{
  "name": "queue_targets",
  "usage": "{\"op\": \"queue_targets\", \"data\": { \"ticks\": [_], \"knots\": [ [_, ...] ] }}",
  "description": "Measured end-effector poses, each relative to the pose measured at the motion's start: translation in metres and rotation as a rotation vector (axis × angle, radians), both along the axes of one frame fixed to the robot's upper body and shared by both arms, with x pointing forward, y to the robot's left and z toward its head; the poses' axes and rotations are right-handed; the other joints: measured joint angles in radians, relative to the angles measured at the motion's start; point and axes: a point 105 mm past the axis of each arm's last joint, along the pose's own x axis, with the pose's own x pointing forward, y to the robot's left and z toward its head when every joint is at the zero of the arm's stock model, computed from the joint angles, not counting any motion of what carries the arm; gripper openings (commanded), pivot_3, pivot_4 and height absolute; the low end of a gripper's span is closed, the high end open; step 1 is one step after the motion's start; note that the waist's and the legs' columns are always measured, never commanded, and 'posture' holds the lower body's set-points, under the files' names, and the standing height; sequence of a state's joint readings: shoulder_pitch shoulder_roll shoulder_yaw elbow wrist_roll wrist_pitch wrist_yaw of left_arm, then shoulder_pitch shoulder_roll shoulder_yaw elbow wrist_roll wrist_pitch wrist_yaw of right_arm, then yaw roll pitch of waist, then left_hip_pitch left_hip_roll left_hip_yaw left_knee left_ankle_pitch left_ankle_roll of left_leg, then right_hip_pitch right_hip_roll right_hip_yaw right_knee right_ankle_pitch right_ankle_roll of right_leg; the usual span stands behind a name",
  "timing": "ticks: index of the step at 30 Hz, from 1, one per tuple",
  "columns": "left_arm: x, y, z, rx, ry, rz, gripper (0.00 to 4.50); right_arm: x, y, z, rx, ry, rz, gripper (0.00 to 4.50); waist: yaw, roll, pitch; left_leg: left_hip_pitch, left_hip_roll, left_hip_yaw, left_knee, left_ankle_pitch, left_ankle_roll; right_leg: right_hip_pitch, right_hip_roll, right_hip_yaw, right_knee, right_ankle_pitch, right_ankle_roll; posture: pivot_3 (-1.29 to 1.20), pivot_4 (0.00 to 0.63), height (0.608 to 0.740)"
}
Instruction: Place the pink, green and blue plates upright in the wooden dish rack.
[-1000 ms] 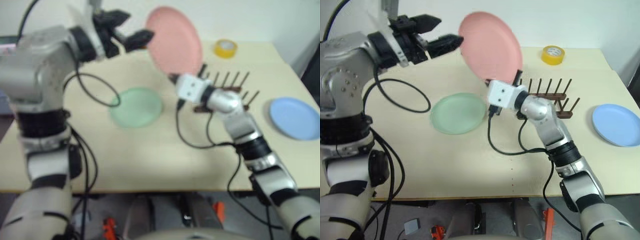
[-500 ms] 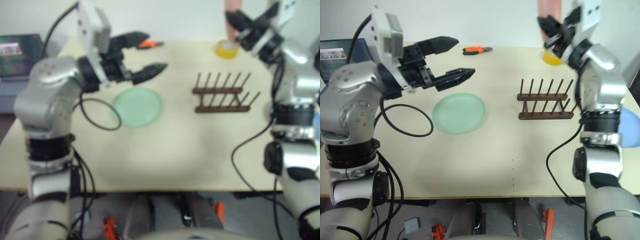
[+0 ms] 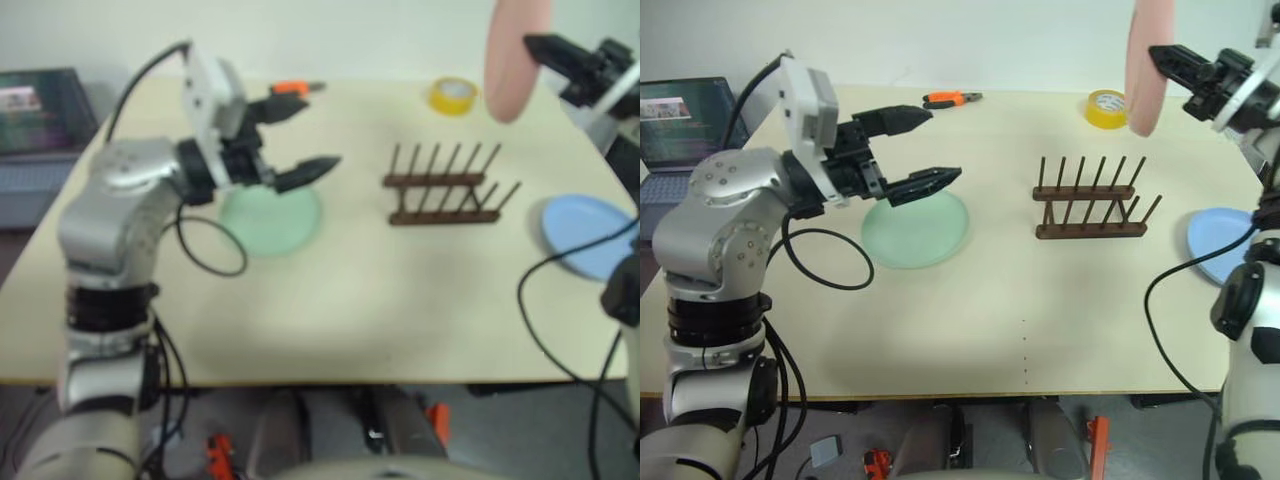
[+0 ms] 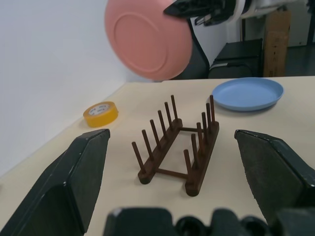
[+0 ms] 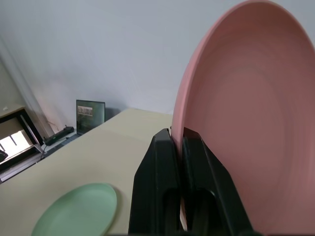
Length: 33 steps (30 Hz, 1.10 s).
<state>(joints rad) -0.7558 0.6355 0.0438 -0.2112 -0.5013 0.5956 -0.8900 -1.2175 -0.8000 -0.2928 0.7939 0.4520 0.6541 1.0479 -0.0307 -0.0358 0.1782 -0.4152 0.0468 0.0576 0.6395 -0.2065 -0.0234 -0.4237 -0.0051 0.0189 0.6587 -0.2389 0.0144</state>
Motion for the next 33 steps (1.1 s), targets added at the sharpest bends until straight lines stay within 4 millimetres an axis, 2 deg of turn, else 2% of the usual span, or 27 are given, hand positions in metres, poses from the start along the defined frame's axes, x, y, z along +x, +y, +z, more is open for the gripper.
{"op": "queue_targets", "data": {
  "ticks": [5, 12, 33],
  "knots": [
    [-0.001, -0.003, -0.003, 0.016, -0.005, -0.013, 4.47, 0.000, -0.011, -0.015, 0.022, 0.067, -0.014, 0.00, -0.002, 0.000, 0.000, 0.001, 0.000, 0.000, 0.000, 0.000, 0.000, 0.000, 0.000, 0.000, 0.001, 0.000, 0.000, 0.00, 0.150, 0.740],
    [0.001, -0.002, -0.004, 0.023, 0.002, -0.012, 4.47, -0.004, -0.009, -0.029, 0.073, 0.136, 0.041, 0.00, -0.001, 0.001, 0.000, 0.000, 0.000, 0.000, 0.000, 0.000, 0.000, 0.000, 0.001, 0.000, 0.000, 0.000, 0.000, 0.00, 0.150, 0.740],
    [0.000, -0.006, -0.009, 0.048, 0.015, -0.029, 4.47, -0.007, -0.022, -0.050, 0.112, 0.177, 0.001, 0.00, -0.001, 0.001, 0.000, 0.000, 0.000, 0.000, 0.000, 0.000, 0.000, 0.000, 0.001, 0.000, 0.000, 0.000, 0.000, 0.00, 0.150, 0.740]
  ]
}}
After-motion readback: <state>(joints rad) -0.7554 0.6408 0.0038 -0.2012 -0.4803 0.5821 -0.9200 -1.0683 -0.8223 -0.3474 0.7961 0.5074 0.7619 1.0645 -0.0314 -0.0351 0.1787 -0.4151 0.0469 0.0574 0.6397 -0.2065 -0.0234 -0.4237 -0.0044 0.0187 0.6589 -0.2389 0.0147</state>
